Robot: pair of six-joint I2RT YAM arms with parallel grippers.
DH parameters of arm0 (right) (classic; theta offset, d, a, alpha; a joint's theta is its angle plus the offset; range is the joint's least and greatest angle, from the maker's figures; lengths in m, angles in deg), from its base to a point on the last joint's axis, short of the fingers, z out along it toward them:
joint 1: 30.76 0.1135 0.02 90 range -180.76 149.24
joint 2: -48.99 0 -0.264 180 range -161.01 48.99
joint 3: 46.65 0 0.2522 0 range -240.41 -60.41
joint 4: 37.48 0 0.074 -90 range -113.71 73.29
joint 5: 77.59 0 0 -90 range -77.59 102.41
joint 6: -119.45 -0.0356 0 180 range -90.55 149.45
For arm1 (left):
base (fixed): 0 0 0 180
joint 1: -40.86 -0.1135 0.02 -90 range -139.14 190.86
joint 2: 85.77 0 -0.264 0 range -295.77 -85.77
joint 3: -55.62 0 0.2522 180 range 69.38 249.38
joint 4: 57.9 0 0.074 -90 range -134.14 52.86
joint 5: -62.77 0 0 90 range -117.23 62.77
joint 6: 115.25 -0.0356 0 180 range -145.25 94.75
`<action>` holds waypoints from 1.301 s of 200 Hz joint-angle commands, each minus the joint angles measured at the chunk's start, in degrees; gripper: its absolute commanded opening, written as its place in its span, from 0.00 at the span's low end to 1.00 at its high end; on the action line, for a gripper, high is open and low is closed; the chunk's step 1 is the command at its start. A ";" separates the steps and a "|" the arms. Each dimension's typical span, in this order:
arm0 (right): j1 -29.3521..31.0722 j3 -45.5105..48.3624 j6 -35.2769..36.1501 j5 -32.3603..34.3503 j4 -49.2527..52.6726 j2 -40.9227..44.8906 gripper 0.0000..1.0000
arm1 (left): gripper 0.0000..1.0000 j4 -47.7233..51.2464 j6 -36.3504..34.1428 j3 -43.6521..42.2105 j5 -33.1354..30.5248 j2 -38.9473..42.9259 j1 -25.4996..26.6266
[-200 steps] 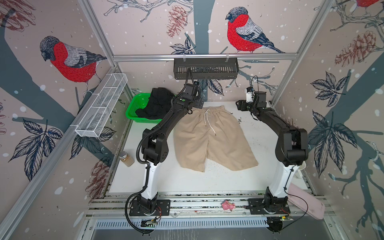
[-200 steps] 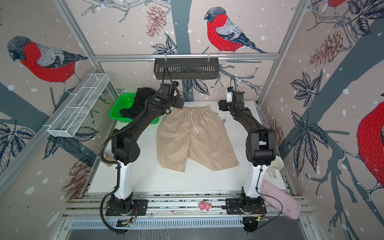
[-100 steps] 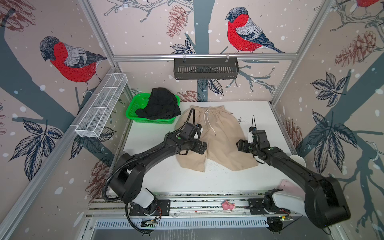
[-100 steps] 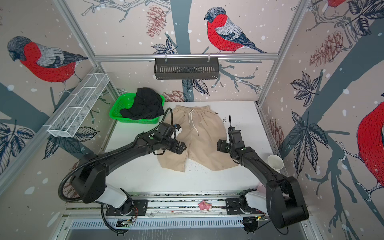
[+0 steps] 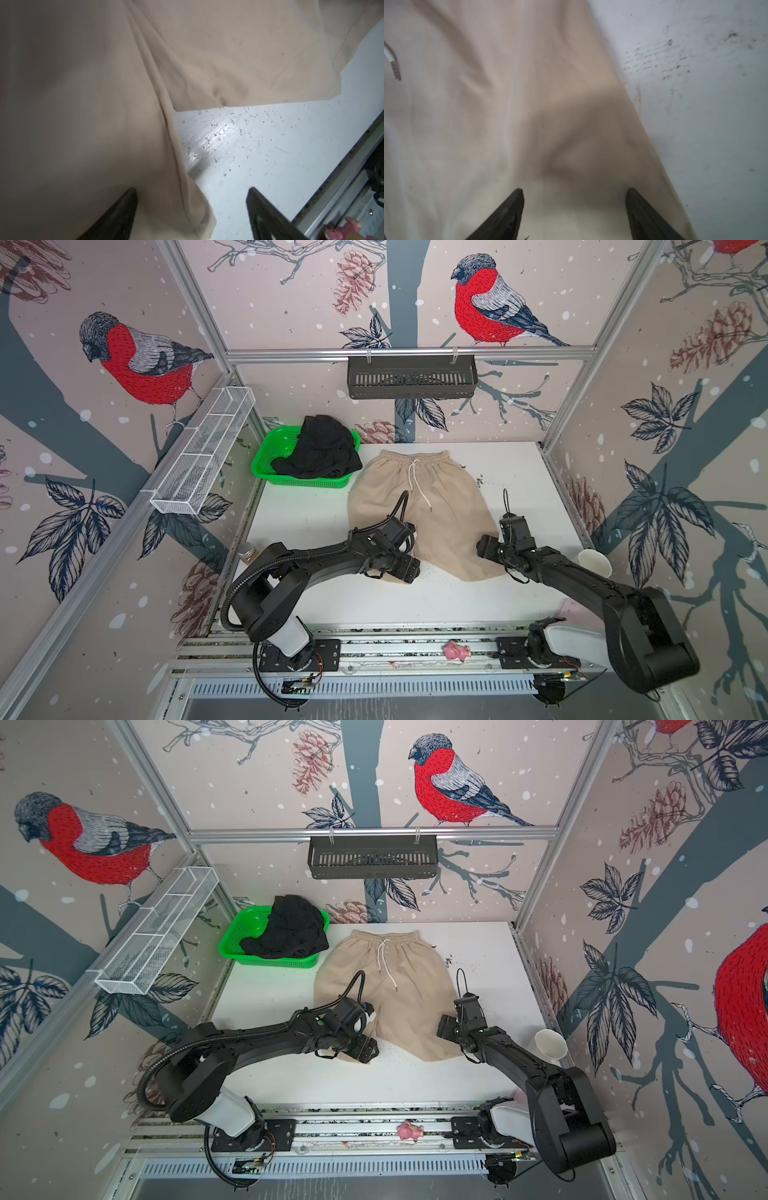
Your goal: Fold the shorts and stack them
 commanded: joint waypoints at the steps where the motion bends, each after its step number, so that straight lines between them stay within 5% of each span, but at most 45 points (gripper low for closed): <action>1: -1.79 0.00 1.80 -1.31 -4.05 -2.06 0.80 | 0.60 -5.25 2.20 -0.52 3.35 -1.91 0.43; 37: -5.53 0.28 3.43 -3.44 -7.62 -5.08 0.81 | 0.15 -10.48 3.86 -0.05 6.30 -6.95 1.72; 70: -9.12 -2.13 5.31 -6.33 -10.38 -9.75 0.82 | 0.11 -17.37 4.76 5.64 9.99 -11.22 4.38; 87: -10.57 -6.15 7.02 -7.02 -9.08 -11.38 0.83 | 0.30 -18.15 4.77 12.26 9.70 -13.39 6.15; 104: -10.77 -11.04 9.18 -6.60 -3.31 -10.05 0.85 | 0.75 -16.00 4.70 17.54 7.34 -13.64 6.59; 126: -10.20 -12.74 10.12 -5.10 3.63 -2.59 0.87 | 0.96 -10.62 3.15 20.79 0.99 -10.06 5.88; 151: -6.37 -11.78 9.44 -6.49 10.26 6.55 0.86 | 0.97 -4.18 2.92 20.12 -2.22 -4.08 2.83; 193: 14.28 -2.91 0.57 -12.76 6.53 14.28 0.83 | 0.97 3.15 5.88 9.03 -10.85 9.94 -6.73; 220: 24.20 0.10 -1.92 -11.88 1.65 12.21 0.82 | 0.97 3.03 10.08 -1.56 -14.55 20.67 -11.49; 260: 30.71 0.02 -0.92 -15.21 -4.84 1.45 0.80 | 0.97 -0.83 15.29 -12.89 -17.75 33.86 -12.13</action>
